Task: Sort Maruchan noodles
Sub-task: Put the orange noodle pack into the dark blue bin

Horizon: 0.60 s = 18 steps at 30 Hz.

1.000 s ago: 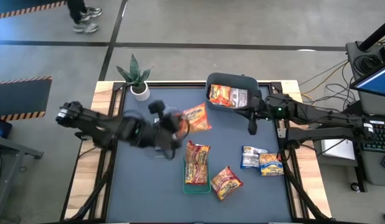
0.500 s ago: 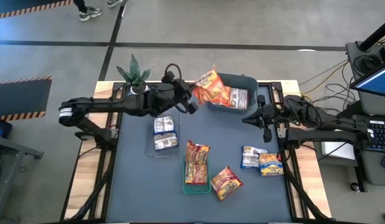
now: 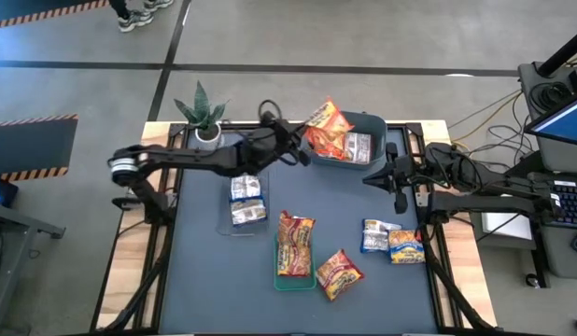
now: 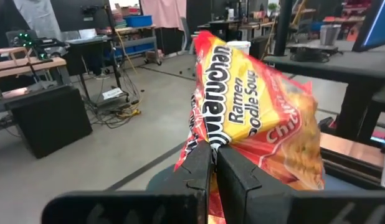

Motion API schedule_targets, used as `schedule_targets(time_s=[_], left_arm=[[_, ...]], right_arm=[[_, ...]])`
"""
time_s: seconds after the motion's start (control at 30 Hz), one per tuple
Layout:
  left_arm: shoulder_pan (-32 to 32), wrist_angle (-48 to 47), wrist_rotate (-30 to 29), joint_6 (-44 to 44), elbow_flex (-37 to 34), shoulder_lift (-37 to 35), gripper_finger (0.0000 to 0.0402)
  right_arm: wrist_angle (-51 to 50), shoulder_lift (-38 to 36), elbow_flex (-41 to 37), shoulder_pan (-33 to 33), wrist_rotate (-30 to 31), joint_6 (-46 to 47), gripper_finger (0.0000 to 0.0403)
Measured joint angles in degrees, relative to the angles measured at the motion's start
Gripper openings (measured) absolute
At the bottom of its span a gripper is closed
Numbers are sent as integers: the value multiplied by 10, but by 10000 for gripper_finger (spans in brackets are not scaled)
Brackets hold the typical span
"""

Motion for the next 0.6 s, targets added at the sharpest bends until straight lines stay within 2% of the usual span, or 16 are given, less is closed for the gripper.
schedule_targets(time_s=[0.23,0.47,0.6], left_arm=[[15,-9,-23,1,102,106,0],[32,-18,-59,-83,114,157,0],[32,-22,-61,-95,128,186,0]], right_arm=[[-18,0,-1,0,-2,4,12],[-31,0,-3,0,-2,9,12],[-31,0,-5,0,-2,12,12]])
